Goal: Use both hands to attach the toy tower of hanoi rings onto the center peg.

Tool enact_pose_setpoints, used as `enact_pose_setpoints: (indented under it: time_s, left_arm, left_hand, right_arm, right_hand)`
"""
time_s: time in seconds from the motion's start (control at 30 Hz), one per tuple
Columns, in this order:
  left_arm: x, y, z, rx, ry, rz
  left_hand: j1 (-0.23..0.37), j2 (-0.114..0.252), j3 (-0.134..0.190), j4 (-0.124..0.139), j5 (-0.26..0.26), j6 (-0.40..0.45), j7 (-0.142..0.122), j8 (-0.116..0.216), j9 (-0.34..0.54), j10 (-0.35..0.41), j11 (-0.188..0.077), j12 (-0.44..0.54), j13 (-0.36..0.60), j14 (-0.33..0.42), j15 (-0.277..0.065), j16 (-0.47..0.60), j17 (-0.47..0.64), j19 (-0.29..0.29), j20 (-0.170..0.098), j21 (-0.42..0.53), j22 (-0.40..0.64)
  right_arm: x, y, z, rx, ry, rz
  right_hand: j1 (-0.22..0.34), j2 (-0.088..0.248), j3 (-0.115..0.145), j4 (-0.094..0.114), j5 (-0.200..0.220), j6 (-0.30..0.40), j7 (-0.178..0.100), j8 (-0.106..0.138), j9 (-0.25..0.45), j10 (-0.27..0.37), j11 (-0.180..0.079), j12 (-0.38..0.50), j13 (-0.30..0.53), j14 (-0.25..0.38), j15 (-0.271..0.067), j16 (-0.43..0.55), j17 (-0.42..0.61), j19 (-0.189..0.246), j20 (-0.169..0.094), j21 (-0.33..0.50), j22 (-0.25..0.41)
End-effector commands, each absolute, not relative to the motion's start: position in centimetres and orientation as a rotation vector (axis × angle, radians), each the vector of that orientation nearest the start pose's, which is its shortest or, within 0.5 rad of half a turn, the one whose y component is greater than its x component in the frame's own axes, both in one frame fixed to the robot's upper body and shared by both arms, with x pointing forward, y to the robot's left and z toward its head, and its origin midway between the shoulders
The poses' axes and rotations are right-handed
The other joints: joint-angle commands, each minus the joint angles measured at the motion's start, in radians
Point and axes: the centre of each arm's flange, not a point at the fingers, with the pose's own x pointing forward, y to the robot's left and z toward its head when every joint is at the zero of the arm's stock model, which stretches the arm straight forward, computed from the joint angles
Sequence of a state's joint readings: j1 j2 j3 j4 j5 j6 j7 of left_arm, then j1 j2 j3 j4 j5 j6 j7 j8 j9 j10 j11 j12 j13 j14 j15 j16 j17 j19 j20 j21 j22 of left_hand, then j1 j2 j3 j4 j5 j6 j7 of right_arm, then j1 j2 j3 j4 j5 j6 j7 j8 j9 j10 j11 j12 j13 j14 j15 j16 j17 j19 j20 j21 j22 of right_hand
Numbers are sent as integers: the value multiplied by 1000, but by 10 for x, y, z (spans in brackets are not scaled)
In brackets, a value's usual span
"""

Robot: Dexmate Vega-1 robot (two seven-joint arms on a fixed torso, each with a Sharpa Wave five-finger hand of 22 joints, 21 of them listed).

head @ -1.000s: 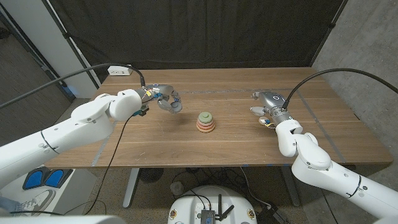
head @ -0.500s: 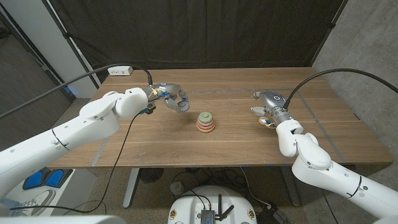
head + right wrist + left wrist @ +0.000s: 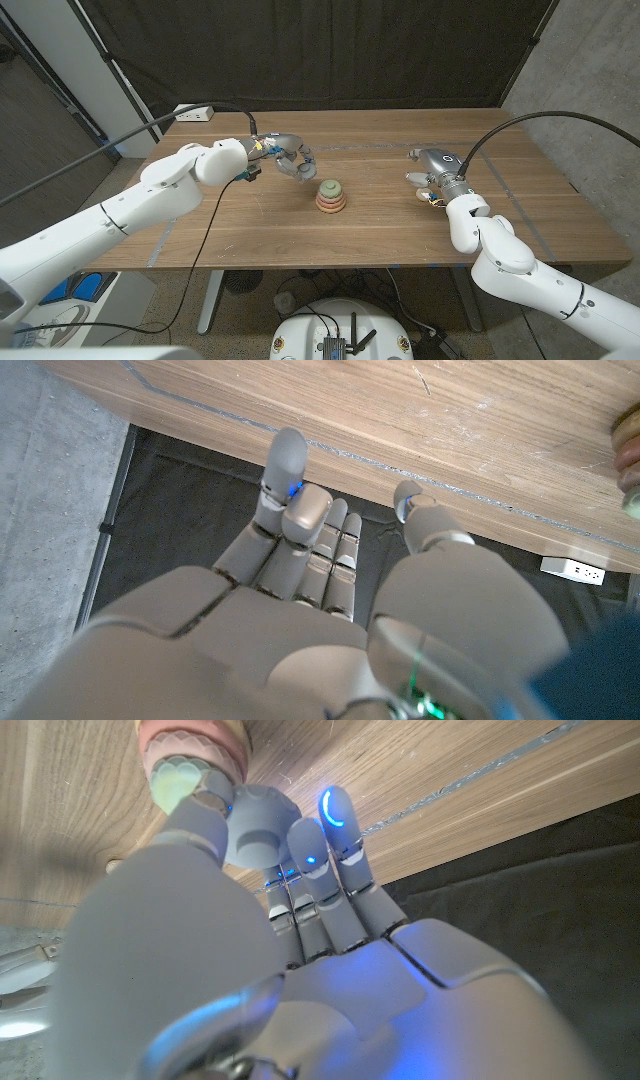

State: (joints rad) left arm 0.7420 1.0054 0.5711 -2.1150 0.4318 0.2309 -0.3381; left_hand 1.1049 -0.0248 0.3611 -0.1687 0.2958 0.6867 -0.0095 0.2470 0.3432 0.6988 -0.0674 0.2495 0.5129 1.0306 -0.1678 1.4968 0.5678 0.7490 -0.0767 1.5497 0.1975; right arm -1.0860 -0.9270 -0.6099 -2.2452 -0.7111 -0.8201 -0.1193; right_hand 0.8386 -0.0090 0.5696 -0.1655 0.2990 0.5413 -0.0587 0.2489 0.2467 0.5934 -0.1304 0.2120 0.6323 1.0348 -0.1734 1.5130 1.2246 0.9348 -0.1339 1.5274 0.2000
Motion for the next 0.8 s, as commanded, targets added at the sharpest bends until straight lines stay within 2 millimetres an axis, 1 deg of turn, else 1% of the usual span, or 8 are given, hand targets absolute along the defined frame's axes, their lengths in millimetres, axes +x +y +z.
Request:
enact_pose_setpoints:
  time_s: [0.03, 0.5, 0.6, 0.7, 0.8]
  left_arm:
    - [529, 173, 64, 1586, -635, -330]
    - [536, 156, 68, 1611, -632, -381]
    - [539, 153, 67, 1611, -625, -396]
    - [541, 150, 66, 1606, -625, -410]
    - [543, 147, 66, 1606, -621, -425]
  left_hand:
    - [4, 12, -6, 2, 5, 10, 1, -4, 7, 119, -109, -3, 115, 5, -51, 1, 3, 4, -134, 4, 5]
    - [6, 12, -7, 2, 6, 11, 0, -10, 9, 119, -109, -12, 115, 6, -50, 1, 6, 4, -134, 4, 5]
    - [6, 12, -8, 2, 5, 12, 0, -11, 9, 119, -111, -12, 116, 5, -51, 0, 5, 3, -133, 4, 5]
    - [6, 12, -8, 2, 6, 11, 1, -12, 9, 119, -105, -13, 117, 5, -51, 0, 6, 3, -133, 4, 5]
    - [5, 12, -8, 3, 5, 12, 2, -13, 10, 119, -107, -14, 117, 5, -50, 0, 7, 3, -133, 4, 5]
  right_arm:
    - [496, -233, -36, -1433, -443, -339]
    - [493, -235, -38, -1427, -444, -348]
    - [492, -236, -38, -1426, -442, -354]
    - [491, -237, -38, -1430, -437, -355]
    - [490, -237, -38, -1429, -434, -358]
  right_hand:
    - [-2, 8, 2, 1, 7, 4, 1, 4, 2, 7, 0, -1, 5, 7, -43, 5, 2, 4, -82, 5, 3]
    - [-2, 9, 3, 1, 8, 6, 0, 3, 2, 8, 1, -2, 5, 7, -43, 6, 2, 4, -82, 5, 2]
    - [-3, 9, 3, 1, 8, 7, 1, 4, 2, 9, 1, -1, 6, 7, -43, 6, 2, 3, -82, 5, 2]
    - [-3, 9, 3, 1, 8, 6, 2, 3, 2, 9, 1, -1, 6, 7, -43, 7, 2, 4, -82, 5, 3]
    - [-3, 9, 3, 1, 9, 7, 2, 3, 2, 10, 2, -1, 6, 7, -43, 7, 2, 4, -82, 5, 3]
